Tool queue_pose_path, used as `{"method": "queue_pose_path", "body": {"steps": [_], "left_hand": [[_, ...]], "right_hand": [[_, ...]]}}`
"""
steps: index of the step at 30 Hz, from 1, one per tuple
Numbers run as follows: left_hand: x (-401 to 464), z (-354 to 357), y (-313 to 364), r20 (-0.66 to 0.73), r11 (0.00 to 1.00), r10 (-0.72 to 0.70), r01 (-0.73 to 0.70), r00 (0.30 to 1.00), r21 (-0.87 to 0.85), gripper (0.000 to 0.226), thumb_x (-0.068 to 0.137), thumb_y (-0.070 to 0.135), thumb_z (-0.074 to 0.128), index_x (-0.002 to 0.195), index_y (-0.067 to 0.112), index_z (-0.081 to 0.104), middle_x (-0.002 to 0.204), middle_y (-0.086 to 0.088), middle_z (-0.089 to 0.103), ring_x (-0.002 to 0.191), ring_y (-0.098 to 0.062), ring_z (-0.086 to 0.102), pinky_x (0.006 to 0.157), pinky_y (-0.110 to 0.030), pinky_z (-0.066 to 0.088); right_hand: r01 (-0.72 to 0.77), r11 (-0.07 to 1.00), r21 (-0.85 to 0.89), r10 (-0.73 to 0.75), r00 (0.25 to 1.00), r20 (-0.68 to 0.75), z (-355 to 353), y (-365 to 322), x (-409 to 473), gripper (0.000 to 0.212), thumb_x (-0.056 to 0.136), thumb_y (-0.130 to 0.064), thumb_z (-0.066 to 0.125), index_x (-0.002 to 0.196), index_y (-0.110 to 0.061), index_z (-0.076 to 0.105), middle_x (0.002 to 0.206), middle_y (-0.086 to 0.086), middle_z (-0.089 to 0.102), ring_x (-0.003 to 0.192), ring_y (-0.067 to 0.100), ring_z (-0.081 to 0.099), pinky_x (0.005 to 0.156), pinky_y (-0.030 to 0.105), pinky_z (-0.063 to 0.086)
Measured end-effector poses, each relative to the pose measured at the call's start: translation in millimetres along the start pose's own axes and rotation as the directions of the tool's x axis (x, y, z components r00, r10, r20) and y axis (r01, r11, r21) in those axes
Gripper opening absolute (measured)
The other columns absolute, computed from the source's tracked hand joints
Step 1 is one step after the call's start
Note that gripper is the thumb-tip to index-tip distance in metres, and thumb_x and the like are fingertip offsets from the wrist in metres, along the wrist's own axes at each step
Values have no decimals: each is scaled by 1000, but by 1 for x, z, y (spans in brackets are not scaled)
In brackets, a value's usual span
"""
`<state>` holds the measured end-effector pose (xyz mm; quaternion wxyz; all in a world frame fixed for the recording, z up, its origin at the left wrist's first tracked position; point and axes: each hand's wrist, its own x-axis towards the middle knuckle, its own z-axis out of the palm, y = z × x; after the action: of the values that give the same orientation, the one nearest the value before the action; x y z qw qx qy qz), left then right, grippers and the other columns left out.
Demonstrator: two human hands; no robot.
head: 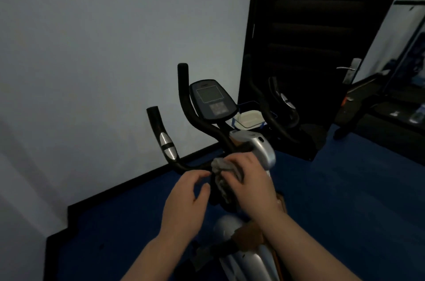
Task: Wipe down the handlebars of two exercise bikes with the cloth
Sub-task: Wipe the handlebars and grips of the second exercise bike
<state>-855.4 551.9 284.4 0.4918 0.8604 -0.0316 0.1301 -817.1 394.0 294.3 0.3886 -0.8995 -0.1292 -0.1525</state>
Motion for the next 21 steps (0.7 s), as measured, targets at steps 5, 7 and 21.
{"method": "queue_pose_path", "body": {"steps": [5,7,21], "left_hand": [[5,12,-15,45,999,-1,2,999,-33,25,92,22,56,111,38,59,108,25,59,104,11,52,83,-12,42],[5,13,-17,37,997,-23,26,999,-74,25,92,21,56,110,39,59,107,24,60,104,10,53,81,-13,43],[-2,24,-20,-63,986,-100,90,993,-142,25,93,20,54,111,36,60,107,21,62,102,8,55,84,-16,46]], "right_hand": [[12,990,-138,-8,1000,28,9,11,-21,28,87,-23,62,114,-30,59,107,-13,49,94,5,55,75,22,49],[8,987,-161,-6,1000,12,4,9,-14,25,88,-26,61,113,-31,60,107,-14,50,91,3,55,72,18,46],[362,859,-363,-340,932,124,-2,22,7,45,73,-20,77,115,-28,63,103,0,55,83,13,57,54,24,48]]}}
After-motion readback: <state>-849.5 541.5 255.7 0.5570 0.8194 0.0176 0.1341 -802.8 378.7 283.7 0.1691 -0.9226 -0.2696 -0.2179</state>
